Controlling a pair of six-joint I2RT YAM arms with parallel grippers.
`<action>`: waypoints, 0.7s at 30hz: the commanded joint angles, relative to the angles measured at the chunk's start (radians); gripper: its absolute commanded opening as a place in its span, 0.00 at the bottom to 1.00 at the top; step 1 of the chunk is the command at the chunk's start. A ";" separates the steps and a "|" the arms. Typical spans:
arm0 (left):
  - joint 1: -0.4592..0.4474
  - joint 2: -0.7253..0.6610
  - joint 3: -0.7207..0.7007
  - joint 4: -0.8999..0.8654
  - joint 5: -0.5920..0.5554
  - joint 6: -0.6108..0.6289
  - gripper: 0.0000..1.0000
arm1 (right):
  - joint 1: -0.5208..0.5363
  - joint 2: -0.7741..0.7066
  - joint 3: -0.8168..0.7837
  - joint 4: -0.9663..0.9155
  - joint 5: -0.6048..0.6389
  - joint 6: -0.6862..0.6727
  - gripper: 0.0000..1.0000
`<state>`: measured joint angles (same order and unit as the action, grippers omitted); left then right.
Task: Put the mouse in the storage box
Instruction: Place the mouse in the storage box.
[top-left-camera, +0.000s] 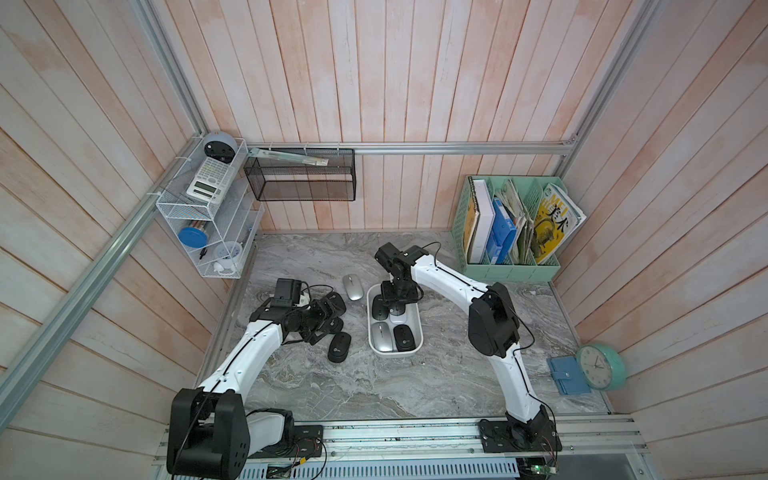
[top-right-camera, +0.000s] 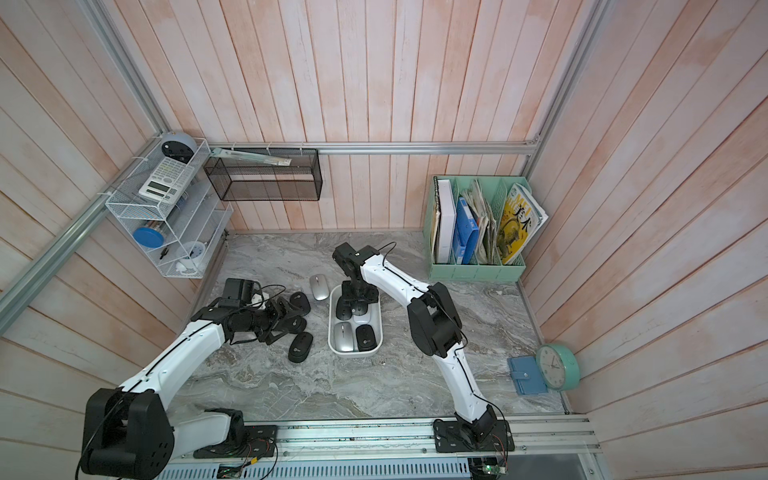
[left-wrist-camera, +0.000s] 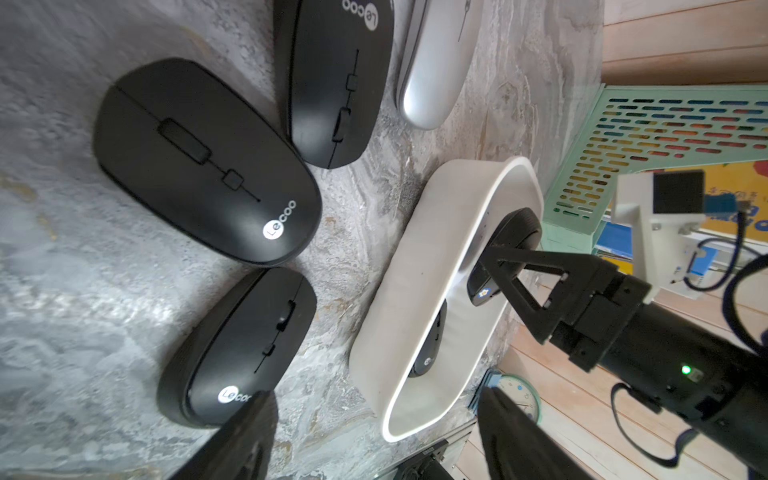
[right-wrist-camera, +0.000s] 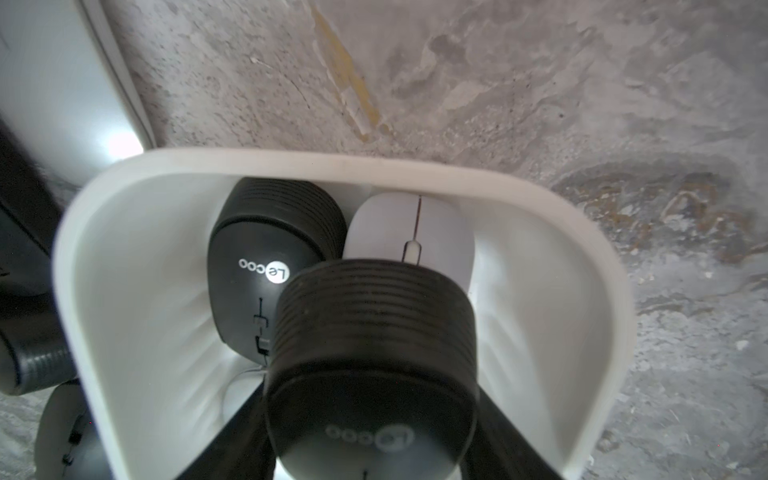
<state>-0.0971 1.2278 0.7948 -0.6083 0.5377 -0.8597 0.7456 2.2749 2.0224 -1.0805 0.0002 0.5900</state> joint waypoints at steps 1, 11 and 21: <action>0.004 -0.048 0.016 -0.088 -0.057 0.048 0.81 | 0.000 0.015 0.032 -0.028 -0.009 -0.015 0.51; 0.004 -0.088 0.008 -0.130 -0.070 0.057 0.81 | -0.015 0.055 0.039 -0.012 -0.008 -0.012 0.52; 0.002 -0.079 0.021 -0.188 -0.118 0.075 0.82 | -0.016 0.071 0.041 0.004 0.028 -0.001 0.57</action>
<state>-0.0971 1.1534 0.7948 -0.7456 0.4660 -0.8146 0.7349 2.3211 2.0411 -1.0721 0.0029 0.5903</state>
